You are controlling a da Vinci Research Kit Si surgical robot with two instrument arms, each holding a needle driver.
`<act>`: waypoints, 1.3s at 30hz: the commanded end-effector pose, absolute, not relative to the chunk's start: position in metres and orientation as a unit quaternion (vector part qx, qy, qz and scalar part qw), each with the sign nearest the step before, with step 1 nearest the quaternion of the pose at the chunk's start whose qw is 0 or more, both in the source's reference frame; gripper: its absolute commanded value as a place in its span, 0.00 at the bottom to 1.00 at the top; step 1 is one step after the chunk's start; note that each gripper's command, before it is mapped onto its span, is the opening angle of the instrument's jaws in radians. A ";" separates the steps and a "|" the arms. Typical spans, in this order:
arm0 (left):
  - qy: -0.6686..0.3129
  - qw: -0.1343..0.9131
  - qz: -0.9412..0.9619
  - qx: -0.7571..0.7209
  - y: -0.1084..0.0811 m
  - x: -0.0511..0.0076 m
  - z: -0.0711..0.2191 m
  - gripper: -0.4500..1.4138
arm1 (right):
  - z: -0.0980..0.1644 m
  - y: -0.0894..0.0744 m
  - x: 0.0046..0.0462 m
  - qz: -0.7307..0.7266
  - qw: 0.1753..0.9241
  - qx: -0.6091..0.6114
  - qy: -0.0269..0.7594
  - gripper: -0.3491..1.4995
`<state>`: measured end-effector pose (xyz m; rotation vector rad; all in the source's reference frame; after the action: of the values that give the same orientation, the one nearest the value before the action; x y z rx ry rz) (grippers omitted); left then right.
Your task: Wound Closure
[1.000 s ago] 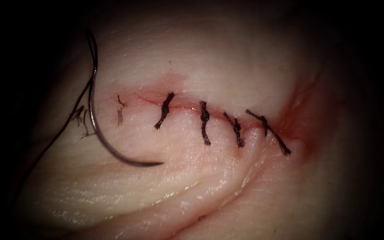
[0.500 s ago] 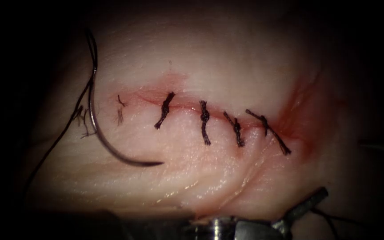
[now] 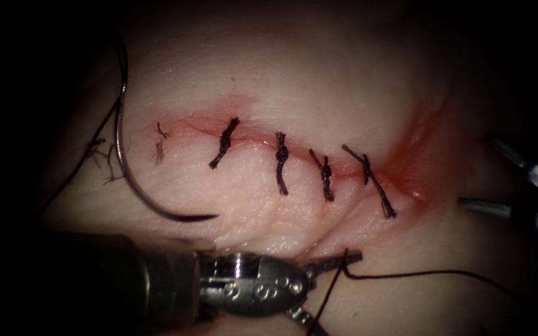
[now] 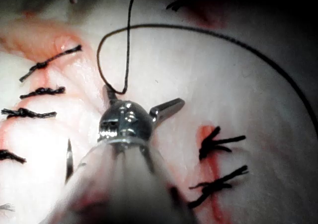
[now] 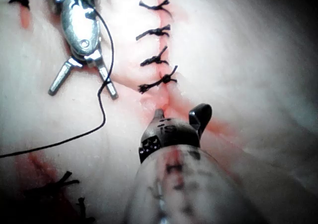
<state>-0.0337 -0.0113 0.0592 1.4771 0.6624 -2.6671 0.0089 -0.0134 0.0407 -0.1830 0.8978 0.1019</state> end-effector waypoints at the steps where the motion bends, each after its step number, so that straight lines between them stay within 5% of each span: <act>1: 0.217 0.012 -0.855 0.471 -0.011 -0.0335 0.059 0.81 | 0.041 -0.013 0.0095 0.047 0.895 -0.088 0.434 0.74; 15: 0.251 0.038 -0.831 0.494 -0.008 -0.0307 0.050 0.75 | 0.041 -0.013 0.0078 0.037 0.897 -0.076 0.434 0.71; 17: 0.250 0.033 -0.826 0.505 -0.007 -0.0312 0.049 0.43 | 0.041 -0.013 0.0074 0.036 0.897 -0.073 0.435 0.68; 20: 0.213 -0.004 -0.833 0.511 -0.004 -0.0333 0.047 0.26 | 0.041 -0.013 0.0071 0.035 0.896 -0.072 0.436 0.65; 30: 0.093 -0.006 -0.874 0.478 0.000 -0.0393 0.050 0.30 | 0.041 -0.013 0.0075 0.036 0.897 -0.073 0.435 0.65; 39: 0.096 0.012 -0.914 0.395 -0.001 -0.0405 0.054 0.50 | 0.041 -0.013 0.0079 0.037 0.897 -0.075 0.434 0.65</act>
<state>-0.0398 -0.0016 0.0535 1.2308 0.2972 -2.8507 0.0071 -0.0132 0.0405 -0.1535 0.8974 0.0776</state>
